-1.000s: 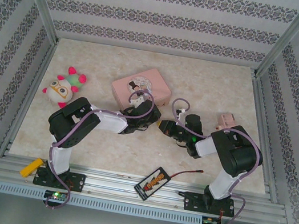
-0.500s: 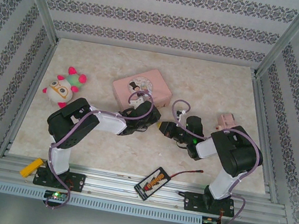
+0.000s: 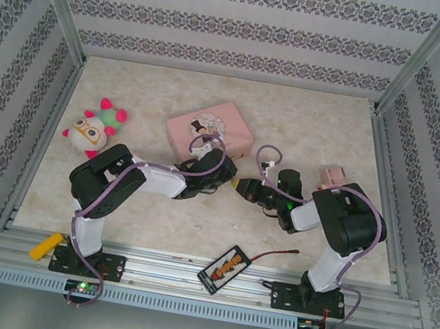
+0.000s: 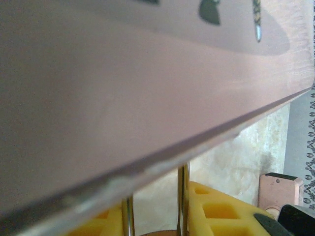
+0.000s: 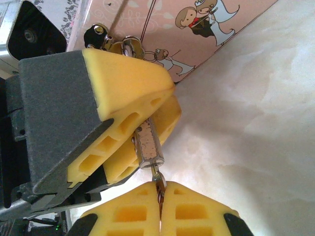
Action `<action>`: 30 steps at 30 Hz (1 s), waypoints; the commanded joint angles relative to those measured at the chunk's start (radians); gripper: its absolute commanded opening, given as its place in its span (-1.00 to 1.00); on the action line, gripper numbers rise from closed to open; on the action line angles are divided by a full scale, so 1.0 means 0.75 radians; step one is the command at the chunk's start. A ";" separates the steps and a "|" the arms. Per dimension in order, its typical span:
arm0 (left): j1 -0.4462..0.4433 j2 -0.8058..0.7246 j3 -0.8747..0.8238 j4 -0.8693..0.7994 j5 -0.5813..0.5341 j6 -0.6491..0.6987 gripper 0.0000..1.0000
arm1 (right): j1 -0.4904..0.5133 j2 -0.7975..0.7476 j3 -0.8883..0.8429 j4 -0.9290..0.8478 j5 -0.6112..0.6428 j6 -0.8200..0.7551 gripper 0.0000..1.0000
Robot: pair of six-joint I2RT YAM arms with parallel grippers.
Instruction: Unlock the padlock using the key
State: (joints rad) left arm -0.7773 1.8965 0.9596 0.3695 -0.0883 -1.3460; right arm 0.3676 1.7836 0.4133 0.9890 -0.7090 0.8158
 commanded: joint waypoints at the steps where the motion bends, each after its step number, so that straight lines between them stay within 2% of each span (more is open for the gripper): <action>1: -0.025 0.007 -0.035 0.054 0.121 -0.097 -1.00 | -0.026 0.016 0.011 0.080 -0.056 -0.020 -1.00; 17: -0.031 0.019 -0.034 0.080 0.181 -0.099 -1.00 | -0.069 0.062 0.090 0.176 -0.153 0.061 -0.95; 30: -0.035 0.030 -0.032 0.094 0.193 -0.119 -1.00 | -0.073 0.103 0.125 0.213 -0.137 0.082 -0.88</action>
State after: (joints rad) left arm -0.7765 1.8965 0.9577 0.3771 -0.0830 -1.3472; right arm 0.3267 1.8507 0.4526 1.0309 -0.8284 0.8776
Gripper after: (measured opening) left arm 0.274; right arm 0.059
